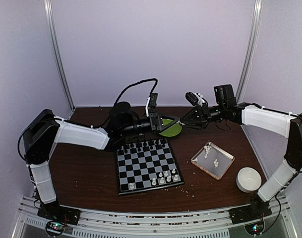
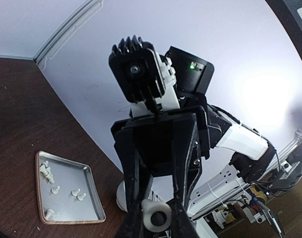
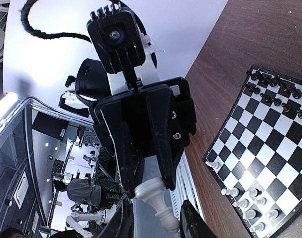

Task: Set up the chess pieces on the board
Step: Pass from the left arm to the right

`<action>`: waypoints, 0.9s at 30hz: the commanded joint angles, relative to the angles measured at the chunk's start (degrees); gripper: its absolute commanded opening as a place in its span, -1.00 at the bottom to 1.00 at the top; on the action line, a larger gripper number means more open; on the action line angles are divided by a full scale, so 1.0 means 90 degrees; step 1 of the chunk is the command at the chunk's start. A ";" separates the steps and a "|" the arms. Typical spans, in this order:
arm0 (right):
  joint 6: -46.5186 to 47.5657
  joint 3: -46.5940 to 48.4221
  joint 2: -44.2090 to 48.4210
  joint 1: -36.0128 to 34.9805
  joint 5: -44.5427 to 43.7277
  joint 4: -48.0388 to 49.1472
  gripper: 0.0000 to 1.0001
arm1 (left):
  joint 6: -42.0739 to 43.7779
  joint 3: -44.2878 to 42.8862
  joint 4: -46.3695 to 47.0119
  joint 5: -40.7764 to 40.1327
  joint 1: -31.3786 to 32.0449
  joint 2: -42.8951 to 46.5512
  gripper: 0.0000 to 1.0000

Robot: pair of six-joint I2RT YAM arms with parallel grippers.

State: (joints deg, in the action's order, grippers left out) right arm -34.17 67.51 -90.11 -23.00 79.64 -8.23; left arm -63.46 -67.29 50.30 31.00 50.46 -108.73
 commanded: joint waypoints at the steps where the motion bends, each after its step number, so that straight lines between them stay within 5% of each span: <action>1: -0.0428 -0.0265 0.0307 0.0022 0.0112 0.0704 -0.37 | -0.0045 0.0033 0.0328 -0.0164 -0.0040 -0.0087 -0.80; 11: -0.0662 -0.0486 0.0522 0.0035 0.0011 0.1116 -0.72 | -0.0100 0.0079 0.0386 -0.0217 -0.0040 -0.0184 -0.73; 20: -0.0359 -0.0585 0.0653 0.0081 -0.0269 0.1041 -0.86 | -0.0079 0.0169 0.0215 -0.0101 -0.0083 -0.0152 -0.25; 24: 0.1007 -0.0303 0.0826 0.0089 -0.0621 -0.0565 -0.86 | 0.0197 0.0311 -0.0372 0.0047 -0.0237 0.0195 -0.06; 27: 0.2761 0.0314 0.0945 0.0067 -0.1413 -0.2522 -0.87 | 0.1205 0.0258 -0.1957 0.0053 -0.0430 0.0802 -0.06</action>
State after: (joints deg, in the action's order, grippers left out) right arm -28.56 64.05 -84.68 -22.46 74.35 -11.14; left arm -62.37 -65.14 47.27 30.74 49.28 -108.12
